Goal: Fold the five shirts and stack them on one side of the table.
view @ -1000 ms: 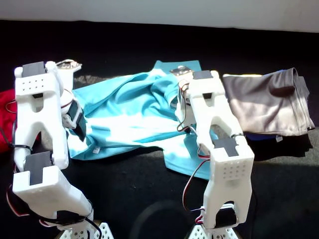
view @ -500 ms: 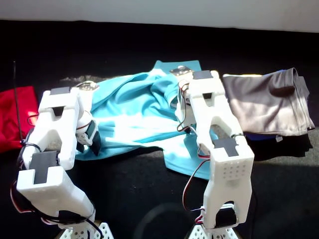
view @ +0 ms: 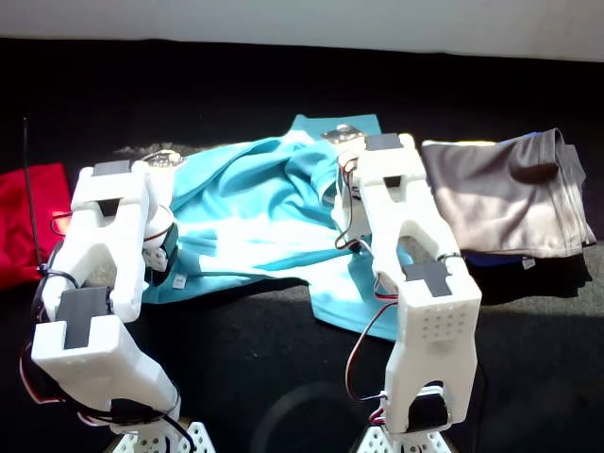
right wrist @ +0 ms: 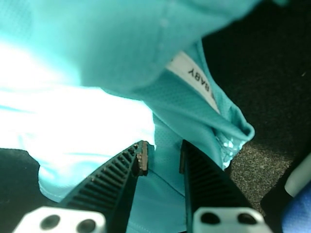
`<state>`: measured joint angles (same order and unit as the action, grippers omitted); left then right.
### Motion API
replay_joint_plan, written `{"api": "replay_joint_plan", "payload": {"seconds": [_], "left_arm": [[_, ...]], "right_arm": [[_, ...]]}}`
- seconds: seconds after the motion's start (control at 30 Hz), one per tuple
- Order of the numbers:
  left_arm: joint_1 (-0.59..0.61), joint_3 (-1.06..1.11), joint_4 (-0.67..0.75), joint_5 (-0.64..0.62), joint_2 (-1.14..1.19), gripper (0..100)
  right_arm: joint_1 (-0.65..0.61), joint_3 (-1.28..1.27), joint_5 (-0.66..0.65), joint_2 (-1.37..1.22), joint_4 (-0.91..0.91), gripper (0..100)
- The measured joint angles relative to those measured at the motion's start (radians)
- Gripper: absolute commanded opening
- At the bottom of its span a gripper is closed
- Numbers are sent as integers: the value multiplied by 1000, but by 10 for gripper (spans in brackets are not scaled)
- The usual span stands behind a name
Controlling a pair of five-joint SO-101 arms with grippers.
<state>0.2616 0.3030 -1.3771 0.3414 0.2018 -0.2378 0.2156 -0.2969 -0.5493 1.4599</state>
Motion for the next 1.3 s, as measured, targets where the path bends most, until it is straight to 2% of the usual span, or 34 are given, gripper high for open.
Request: {"api": "replay_joint_plan", "payload": {"seconds": [0.13,0.27,0.5,0.6,0.73,0.87,1.07,1.3], "left_arm": [[57,-12,-20,-3,-87,10],[118,-12,-25,-3,-195,10],[186,94,-25,8,-282,10],[187,161,-25,34,-288,10],[193,229,-25,77,-288,13],[244,241,-25,124,-288,21],[262,184,-157,178,-290,143],[307,34,-276,393,-413,161]], "right_arm": [[0,0,0,0,0,57],[0,11,0,5,2,50],[0,11,0,190,78,189],[0,11,-3,265,140,197],[-21,-15,-69,353,230,194],[-44,-173,-110,476,204,194],[-44,-520,-123,641,23,194],[-44,-701,-123,687,-61,194]]}}
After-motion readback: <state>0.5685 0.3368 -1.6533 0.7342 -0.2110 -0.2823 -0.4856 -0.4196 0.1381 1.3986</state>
